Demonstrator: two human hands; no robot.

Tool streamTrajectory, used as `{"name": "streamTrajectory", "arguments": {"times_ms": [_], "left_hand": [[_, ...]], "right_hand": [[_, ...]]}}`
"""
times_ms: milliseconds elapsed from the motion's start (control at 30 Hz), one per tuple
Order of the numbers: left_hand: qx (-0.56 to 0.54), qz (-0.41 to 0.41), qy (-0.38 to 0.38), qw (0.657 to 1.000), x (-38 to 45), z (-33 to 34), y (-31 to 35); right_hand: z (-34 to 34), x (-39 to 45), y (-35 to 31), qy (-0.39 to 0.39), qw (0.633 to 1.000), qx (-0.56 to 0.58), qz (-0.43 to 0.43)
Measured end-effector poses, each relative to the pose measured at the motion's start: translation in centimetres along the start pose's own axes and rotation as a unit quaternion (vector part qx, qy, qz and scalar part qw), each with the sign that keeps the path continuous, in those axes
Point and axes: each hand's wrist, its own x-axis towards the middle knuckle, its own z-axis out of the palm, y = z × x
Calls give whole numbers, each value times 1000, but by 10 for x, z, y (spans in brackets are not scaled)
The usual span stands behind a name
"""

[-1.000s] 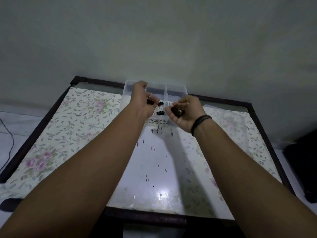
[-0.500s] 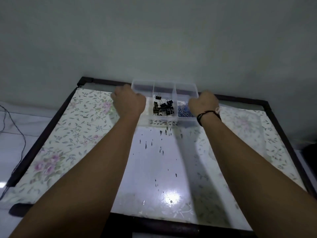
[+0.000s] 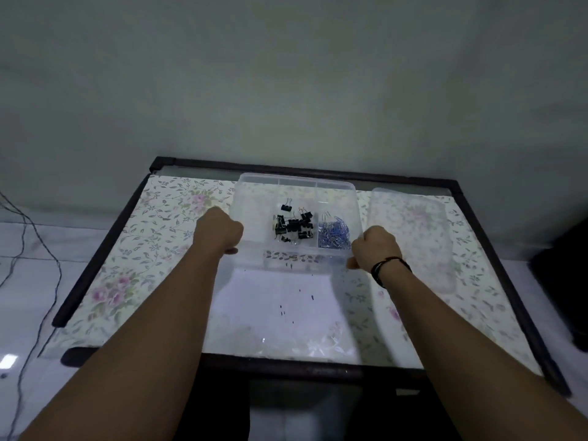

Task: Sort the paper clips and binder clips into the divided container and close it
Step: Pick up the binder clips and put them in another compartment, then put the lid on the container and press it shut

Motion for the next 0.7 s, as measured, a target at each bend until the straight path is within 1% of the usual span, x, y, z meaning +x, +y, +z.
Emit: {"name": "streamTrajectory", "arguments": {"times_ms": [133,200,267,333,367,433,467,500,567,633,700], "left_hand": [[41,-27,-32,998,-33,3,-19],[84,-30,-42,995,-44,4,-26],[183,-2,-29,983,-53,3,-23],[274,36,18,961,-60,8,-12],[288,64,46,954,-64,12,-5],[242,155,72,955,-67,27,12],[200,204,58,957,-70,37,21],[154,247,26,957,-73,48,29],[80,299,-49,950,-85,72,47],[48,333,-105,936,-99,93,63],[31,353,-151,923,-109,114,76]], "right_hand": [[1,-30,21,-17,1000,-6,19],[3,-37,28,-32,999,-8,27],[3,-36,37,-35,998,-29,32],[-7,-28,45,6,999,-39,34],[-16,-24,49,38,998,-35,45],[-37,-10,64,100,992,-27,73],[-47,-4,74,124,988,-35,91],[-57,0,81,139,983,-39,112],[-69,9,98,151,975,-41,159],[-74,18,115,157,965,-49,204],[-73,25,126,159,964,-37,212]]}}
